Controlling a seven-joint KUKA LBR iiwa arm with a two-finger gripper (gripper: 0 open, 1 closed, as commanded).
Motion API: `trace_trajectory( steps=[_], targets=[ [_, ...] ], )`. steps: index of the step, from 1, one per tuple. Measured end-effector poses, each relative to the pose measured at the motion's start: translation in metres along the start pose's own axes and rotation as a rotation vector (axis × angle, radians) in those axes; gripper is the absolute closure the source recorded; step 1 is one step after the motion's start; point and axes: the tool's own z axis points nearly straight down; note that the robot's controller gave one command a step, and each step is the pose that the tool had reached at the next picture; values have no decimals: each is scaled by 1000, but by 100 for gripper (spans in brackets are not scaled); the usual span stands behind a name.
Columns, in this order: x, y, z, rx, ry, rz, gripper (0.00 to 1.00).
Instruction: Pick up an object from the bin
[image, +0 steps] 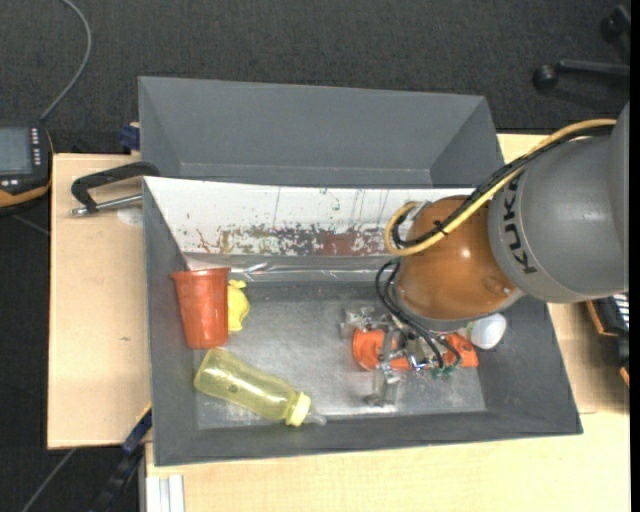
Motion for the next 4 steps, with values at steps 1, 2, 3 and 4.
trace_trajectory(
  steps=[1,2,3,4],
  targets=[
    [-32,-21,1,-3,-6,-2,0],
    [-39,-49,1,-1,-9,-91,0],
    [-31,-92,2,-4,-12,-5,0],
    [-71,-97,2,-1,-14,-245,100]
  ],
)
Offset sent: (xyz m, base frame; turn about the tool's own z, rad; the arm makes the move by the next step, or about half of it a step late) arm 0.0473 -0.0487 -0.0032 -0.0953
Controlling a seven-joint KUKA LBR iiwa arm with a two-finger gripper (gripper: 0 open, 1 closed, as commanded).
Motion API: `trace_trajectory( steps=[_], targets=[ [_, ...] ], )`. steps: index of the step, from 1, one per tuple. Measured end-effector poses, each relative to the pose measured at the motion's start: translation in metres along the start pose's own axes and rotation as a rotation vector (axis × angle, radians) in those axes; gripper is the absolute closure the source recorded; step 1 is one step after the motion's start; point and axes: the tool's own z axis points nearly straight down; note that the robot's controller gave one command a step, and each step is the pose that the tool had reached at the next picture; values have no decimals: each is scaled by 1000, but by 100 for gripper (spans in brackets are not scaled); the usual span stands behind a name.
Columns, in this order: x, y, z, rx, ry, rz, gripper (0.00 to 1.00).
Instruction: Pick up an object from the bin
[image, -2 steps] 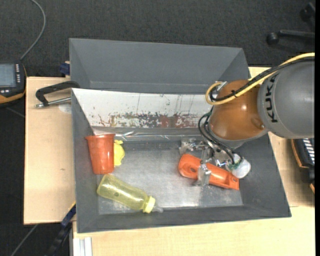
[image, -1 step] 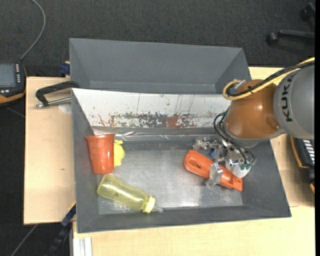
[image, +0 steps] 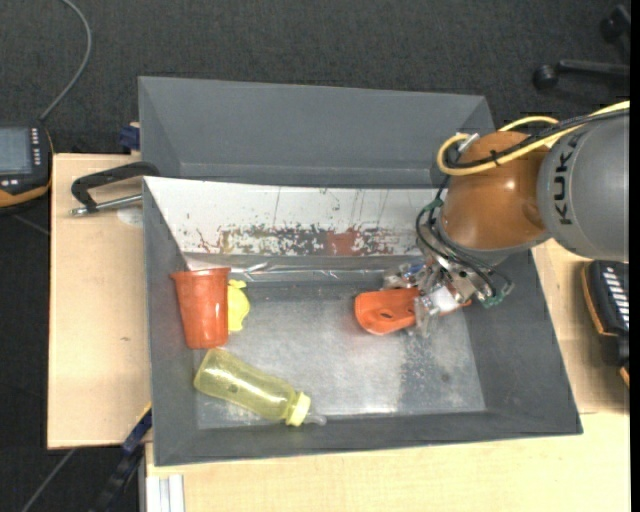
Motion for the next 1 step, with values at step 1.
trace_trajectory(
  steps=[1],
  targets=[
    [0,0,0,0,0,0,100]
  ],
)
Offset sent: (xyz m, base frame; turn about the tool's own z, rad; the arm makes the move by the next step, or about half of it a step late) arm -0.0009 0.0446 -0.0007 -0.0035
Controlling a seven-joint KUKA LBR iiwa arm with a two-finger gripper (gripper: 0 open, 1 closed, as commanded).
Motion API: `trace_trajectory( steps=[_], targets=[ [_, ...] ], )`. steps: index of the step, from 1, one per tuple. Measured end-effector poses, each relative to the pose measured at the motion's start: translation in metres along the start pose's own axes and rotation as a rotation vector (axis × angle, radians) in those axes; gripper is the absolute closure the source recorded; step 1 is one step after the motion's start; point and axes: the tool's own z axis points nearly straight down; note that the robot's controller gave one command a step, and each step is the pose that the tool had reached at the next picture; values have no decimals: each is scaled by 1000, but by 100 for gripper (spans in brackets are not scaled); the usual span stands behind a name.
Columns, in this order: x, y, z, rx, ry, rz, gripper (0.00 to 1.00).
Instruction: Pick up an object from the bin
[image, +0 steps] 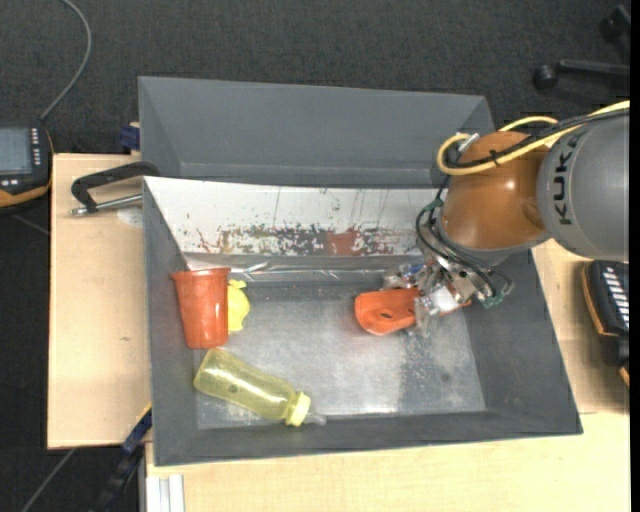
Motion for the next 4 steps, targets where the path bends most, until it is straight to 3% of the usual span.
trace_trajectory(
  steps=[1,2,3,4],
  targets=[
    [-19,42,0,-2,-2,-2,100],
    [-19,42,0,-2,-2,-2,100],
    [-22,51,-127,-1,-9,33,100],
    [-22,51,-127,-1,-9,33,100]
  ],
)
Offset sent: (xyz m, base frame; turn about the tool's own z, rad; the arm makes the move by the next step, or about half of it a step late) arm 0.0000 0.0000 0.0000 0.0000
